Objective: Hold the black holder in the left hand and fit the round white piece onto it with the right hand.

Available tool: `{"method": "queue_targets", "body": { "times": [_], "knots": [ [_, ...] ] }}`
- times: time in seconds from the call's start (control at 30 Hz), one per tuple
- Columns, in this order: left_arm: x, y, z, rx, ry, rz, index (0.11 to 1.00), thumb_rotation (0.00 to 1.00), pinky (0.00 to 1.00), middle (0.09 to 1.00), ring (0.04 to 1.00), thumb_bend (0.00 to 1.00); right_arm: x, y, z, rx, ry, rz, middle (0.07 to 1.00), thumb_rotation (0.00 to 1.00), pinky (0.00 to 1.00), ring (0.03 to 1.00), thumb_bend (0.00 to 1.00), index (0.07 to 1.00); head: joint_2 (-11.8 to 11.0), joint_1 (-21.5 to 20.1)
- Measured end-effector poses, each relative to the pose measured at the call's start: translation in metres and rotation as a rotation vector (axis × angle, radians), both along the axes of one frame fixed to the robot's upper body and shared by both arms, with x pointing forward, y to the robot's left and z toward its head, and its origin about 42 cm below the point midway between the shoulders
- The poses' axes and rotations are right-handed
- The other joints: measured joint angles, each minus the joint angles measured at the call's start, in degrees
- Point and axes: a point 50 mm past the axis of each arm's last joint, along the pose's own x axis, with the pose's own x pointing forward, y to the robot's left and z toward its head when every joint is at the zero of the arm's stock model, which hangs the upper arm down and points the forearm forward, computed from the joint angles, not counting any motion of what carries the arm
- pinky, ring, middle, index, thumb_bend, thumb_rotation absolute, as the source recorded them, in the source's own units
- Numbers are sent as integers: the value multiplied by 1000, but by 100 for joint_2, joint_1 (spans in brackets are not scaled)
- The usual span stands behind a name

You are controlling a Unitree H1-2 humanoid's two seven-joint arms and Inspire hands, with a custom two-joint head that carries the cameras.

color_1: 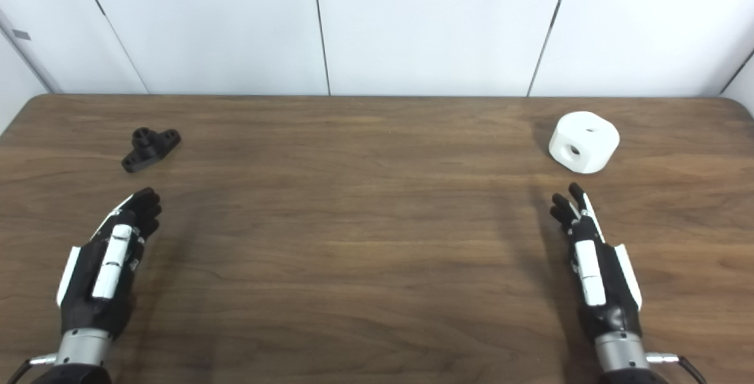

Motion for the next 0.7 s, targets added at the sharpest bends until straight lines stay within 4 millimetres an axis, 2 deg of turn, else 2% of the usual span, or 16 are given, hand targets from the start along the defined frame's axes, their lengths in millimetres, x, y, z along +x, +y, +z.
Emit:
{"method": "queue_targets", "body": {
  "times": [0.37,0.7],
  "knots": [
    [0,0,0,-3,-1,-1,827,663,945,873,905,517,0,0,0,2,-1,1,930,1000,1000,927,582,977,-18,9],
    [0,0,0,-1,0,-1,838,690,942,881,908,500,0,0,0,6,-2,3,937,1000,1000,925,587,980,-18,26]
  ]
}}
